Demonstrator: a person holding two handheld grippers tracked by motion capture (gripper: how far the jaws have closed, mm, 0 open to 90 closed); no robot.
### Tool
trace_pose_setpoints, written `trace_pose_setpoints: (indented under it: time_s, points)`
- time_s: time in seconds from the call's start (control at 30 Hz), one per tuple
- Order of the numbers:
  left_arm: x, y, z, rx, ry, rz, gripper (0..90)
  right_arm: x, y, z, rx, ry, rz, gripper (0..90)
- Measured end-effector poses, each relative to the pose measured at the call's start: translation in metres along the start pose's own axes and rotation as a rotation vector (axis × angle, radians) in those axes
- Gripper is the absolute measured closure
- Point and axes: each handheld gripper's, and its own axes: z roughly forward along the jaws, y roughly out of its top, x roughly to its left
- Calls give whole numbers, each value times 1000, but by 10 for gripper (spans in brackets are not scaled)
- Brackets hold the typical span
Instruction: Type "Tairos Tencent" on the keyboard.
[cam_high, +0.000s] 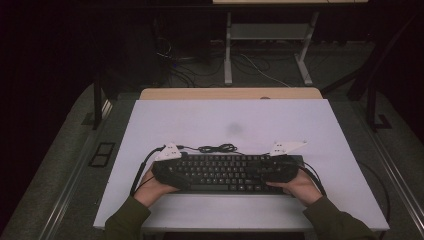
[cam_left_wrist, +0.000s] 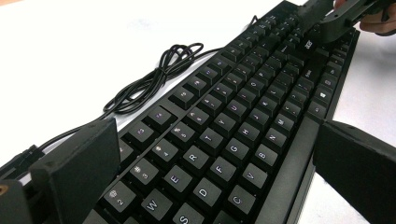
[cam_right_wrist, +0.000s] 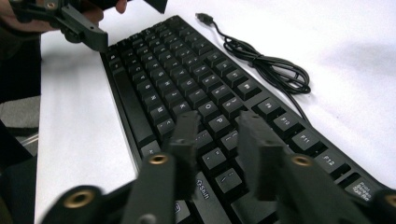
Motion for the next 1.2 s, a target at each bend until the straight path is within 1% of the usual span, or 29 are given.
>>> trace_pose_setpoints:
  time_s: [0.03,0.07,0.1,0.23,0.33,0.37,0.47,0.53,0.63,0.7,0.8,0.83,0.9,0.97,1.2]
  points:
    - [0,0,0,0,0,0,1,0,0,0,7,6,-3,760]
    - [0,0,0,0,0,0,1,0,0,1,11,7,-1,781]
    - [0,0,0,0,1,0,1,0,0,1,11,7,-1,781]
    - [0,0,0,-2,2,-1,1,0,-1,1,26,21,-12,891]
    - [1,0,-1,-2,3,3,1,0,-2,2,32,30,-13,892]
    - [1,0,-1,-2,2,3,1,0,-3,2,44,39,-17,892]
    - [1,0,-1,-3,3,3,1,1,-4,3,51,45,-20,892]
    - [1,0,-1,-4,3,3,1,2,-4,5,69,49,-29,892]
    - [1,0,-1,-3,3,2,1,2,-5,6,80,50,-33,892]
    - [1,0,-1,-2,3,1,1,3,-6,8,101,49,-41,892]
    - [1,0,0,-3,3,-1,1,3,-7,9,116,43,-49,892]
    - [1,0,0,-3,2,-1,1,3,-8,10,132,38,-54,892]
    - [1,0,0,2,2,2,1,3,-8,10,135,38,-56,892]
    - [1,0,0,0,2,1,1,3,-10,12,158,28,-57,892]
    - [1,0,1,2,1,4,1,3,-11,14,187,20,-63,892]
